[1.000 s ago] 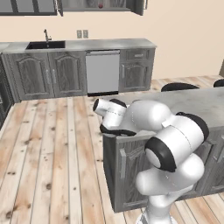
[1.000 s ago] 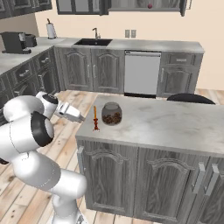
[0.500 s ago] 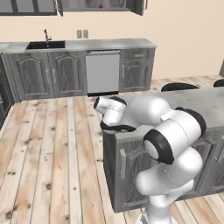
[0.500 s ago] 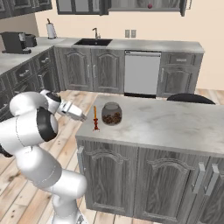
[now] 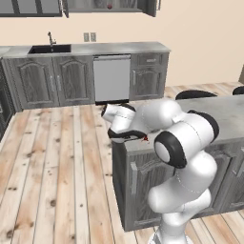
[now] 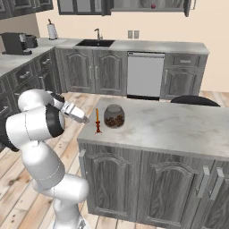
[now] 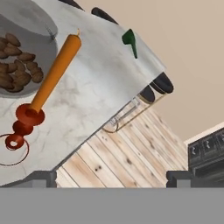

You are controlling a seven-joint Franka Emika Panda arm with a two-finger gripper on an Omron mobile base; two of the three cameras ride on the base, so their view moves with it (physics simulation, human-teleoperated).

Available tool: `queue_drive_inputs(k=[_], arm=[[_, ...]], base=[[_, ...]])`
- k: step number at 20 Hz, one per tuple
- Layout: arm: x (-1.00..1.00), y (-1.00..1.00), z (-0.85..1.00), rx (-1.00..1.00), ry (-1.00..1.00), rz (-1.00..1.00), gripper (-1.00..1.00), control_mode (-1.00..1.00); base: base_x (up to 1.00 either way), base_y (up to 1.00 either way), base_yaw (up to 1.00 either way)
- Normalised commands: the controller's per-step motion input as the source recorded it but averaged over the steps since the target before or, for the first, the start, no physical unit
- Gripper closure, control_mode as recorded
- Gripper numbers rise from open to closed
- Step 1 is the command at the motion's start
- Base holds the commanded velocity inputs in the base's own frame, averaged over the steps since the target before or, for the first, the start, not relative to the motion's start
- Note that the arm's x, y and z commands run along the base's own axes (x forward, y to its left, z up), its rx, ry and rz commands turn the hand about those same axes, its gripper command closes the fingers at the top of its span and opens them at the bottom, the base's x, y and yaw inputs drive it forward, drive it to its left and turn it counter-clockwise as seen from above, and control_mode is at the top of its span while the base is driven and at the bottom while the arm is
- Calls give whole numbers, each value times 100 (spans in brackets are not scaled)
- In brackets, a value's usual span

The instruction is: Pick the jar and candle from the dining table and place them in the open cabinet. Close the cabinet after placing the objects.

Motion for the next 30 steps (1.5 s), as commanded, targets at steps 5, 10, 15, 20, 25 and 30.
queue_drive_inputs(k=[5, 10, 15, 20, 25, 30], arm=[[14, 0, -22, 0, -2, -3, -100, -100], [14, 0, -16, 1, -5, 0, -100, -100], [12, 0, -13, 2, -7, 0, -100, -100], [16, -2, -10, 1, -5, 0, -100, -100], [1, -15, 0, 0, 0, 0, -100, -100], [7, -10, 0, 0, 0, 0, -100, -100]], base=[[0, 0, 0], [0, 0, 0], [0, 0, 0], [0, 0, 0], [0, 0, 0], [0, 0, 0]])
